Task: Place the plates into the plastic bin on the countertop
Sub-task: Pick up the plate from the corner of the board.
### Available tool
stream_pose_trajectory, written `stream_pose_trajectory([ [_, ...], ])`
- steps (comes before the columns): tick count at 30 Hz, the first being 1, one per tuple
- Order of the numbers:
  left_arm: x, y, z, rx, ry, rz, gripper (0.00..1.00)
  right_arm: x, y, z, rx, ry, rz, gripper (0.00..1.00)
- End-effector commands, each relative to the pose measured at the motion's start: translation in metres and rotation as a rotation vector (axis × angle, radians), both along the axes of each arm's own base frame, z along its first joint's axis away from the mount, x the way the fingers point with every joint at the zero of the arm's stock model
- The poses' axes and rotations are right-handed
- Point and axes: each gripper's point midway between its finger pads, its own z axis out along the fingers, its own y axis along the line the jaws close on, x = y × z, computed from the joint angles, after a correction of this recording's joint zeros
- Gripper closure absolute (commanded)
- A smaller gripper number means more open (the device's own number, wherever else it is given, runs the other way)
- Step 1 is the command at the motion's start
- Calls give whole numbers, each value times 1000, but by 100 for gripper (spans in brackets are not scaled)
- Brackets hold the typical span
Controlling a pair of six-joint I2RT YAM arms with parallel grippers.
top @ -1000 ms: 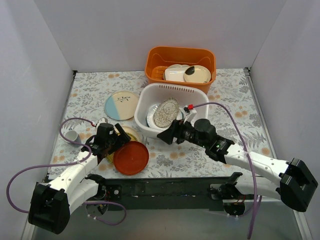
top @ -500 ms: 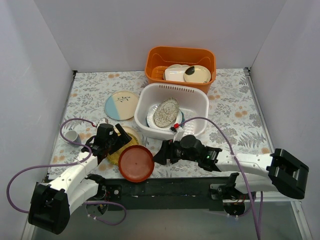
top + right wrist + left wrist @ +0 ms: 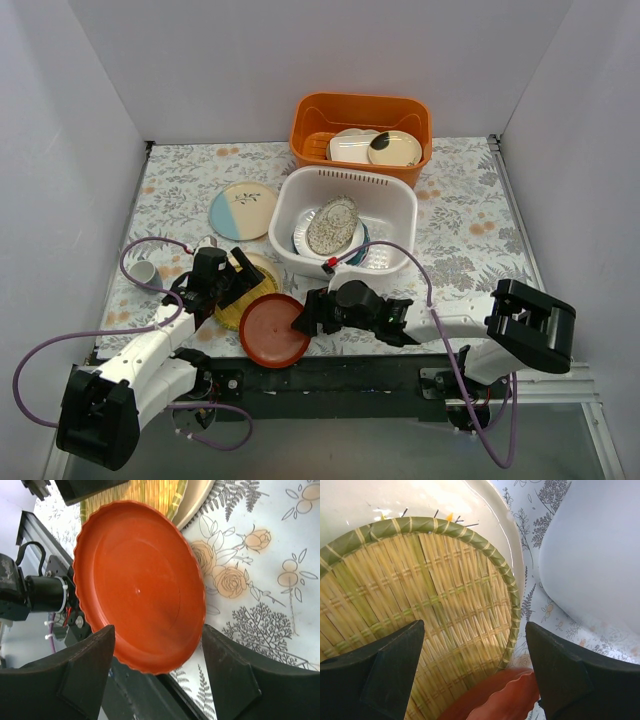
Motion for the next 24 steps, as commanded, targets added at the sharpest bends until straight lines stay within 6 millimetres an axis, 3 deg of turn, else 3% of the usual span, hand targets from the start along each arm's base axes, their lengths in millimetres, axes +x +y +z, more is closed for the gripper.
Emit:
stream_pose_trajectory([
  [1, -4, -5, 1, -28, -9, -27, 19, -5, -6, -26, -85, 39, -28, 24],
  [10, -3, -7, 3, -35, -16, -34, 19, 5, -19, -50, -237, -28, -101, 29],
  [17, -3, -8, 3, -35, -16, -40, 19, 0, -15, -63, -311, -62, -89, 34],
  [19, -3, -8, 3, -34, -18, -39, 19, -2, -13, -66, -321, -63, -82, 40],
  [23, -3, -7, 4, -34, -21, -38, 19, -3, -13, -71, -332, -64, -76, 64],
  [24, -3, -7, 4, -34, -23, -38, 19, -3, -14, -71, -332, -63, -74, 77],
])
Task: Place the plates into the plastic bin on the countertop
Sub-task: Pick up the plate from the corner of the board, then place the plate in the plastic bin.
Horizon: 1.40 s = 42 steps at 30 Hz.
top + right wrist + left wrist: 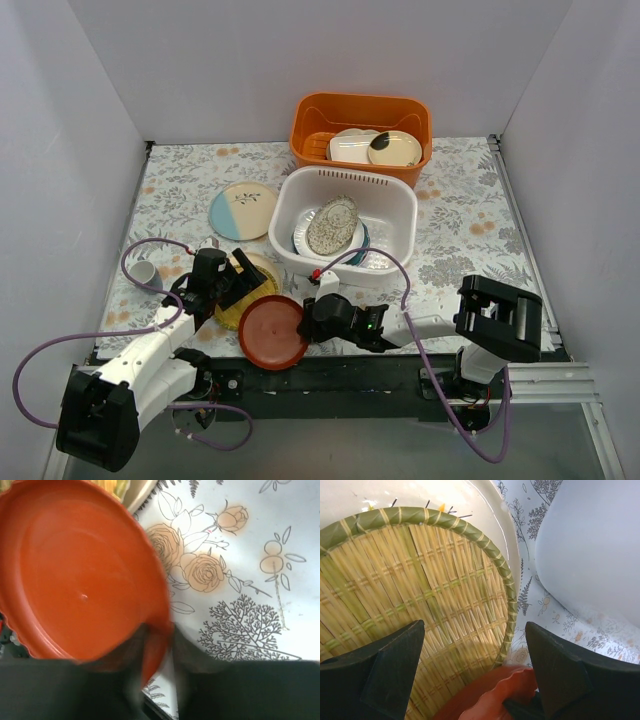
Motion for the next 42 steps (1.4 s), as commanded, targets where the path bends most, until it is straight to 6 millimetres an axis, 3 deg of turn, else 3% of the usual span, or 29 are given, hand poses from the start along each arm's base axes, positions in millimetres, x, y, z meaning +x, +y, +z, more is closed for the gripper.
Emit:
stream_pose_trajectory([
  [1, 1, -1, 5, -8, -29, -8, 19, -4, -19, -24, -109, 16, -8, 83],
  [3, 1, -1, 6, -10, -31, -9, 19, -3, -19, -19, -97, 7, -6, 94],
  [5, 1, -2, 7, -12, -35, -8, 19, -2, -21, -16, -92, -3, -10, 99],
  [14, 4, -2, 14, -17, -56, -7, 19, -2, -21, -2, -64, -30, -5, 99],
  [20, 8, -3, 22, -22, -78, -7, 19, -1, -18, 18, -36, -66, 2, 99],
  [33, 13, -2, 32, -13, -101, -5, 18, 6, -13, 104, 125, -167, 1, 99],
  [42, 13, -1, 31, -6, -97, -1, 18, 43, -36, 170, 149, -320, -101, 99],
])
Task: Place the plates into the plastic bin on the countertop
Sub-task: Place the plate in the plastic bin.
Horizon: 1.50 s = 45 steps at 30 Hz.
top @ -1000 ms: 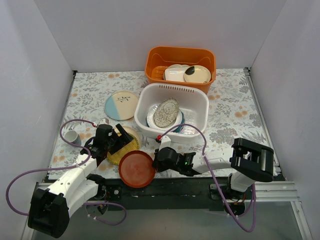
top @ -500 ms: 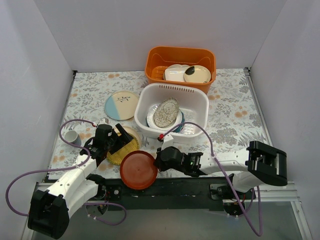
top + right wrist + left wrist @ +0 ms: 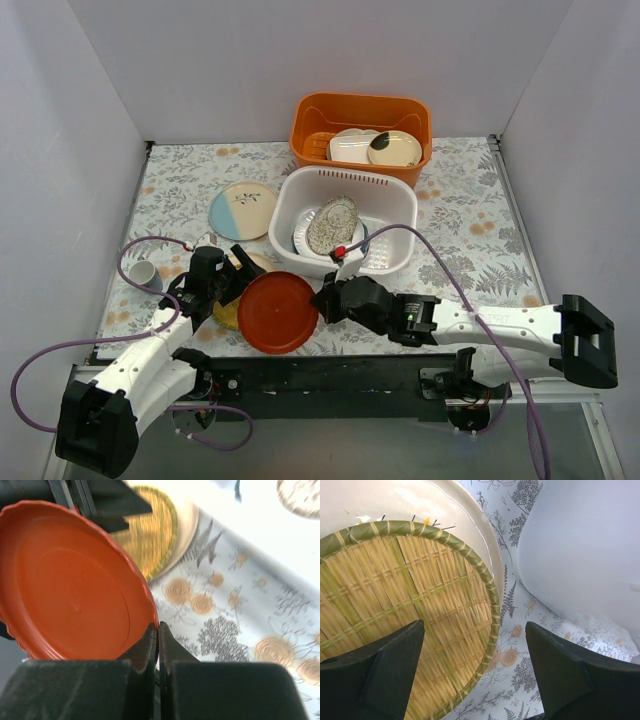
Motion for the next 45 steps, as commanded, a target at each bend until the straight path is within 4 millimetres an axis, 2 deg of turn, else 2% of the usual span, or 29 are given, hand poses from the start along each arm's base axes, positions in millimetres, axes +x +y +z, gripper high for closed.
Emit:
stream_pose_trajectory([
  [1, 6, 0, 12, 8, -32, -1, 18, 30, -9, 60, 70, -117, -85, 99],
  [7, 6, 0, 12, 7, -33, -1, 18, 69, -34, 87, 85, -165, -165, 99],
  [8, 6, 0, 12, 7, -33, -1, 18, 82, -41, 94, 95, -173, -198, 99],
  [10, 6, 0, 11, 8, -30, -3, 18, 94, -54, 96, 75, -183, -223, 99],
  [14, 5, 0, 11, 9, -32, -8, 18, 132, -83, 113, 59, -215, -320, 99],
  [18, 5, -1, 13, 5, -39, -9, 18, 160, -101, 125, 43, -228, -382, 99],
  [22, 6, 1, 16, 10, -46, -5, 18, 185, -118, 119, 9, -209, -428, 99],
  [26, 8, 1, 19, 12, -51, -5, 18, 209, -127, 94, -41, -146, -439, 99],
  [31, 11, -1, 25, 9, -58, -5, 18, 219, -127, 72, -68, -98, -427, 94],
  [35, 18, 5, 30, 37, -73, 25, 17, 220, -128, 63, -77, -81, -426, 74],
  [41, 25, 12, 32, 83, -66, 52, 16, 216, -130, 79, -51, -114, -415, 46],
  [45, 31, 23, 33, 129, -65, 102, 14, 206, -129, 88, -18, -124, -385, 34],
])
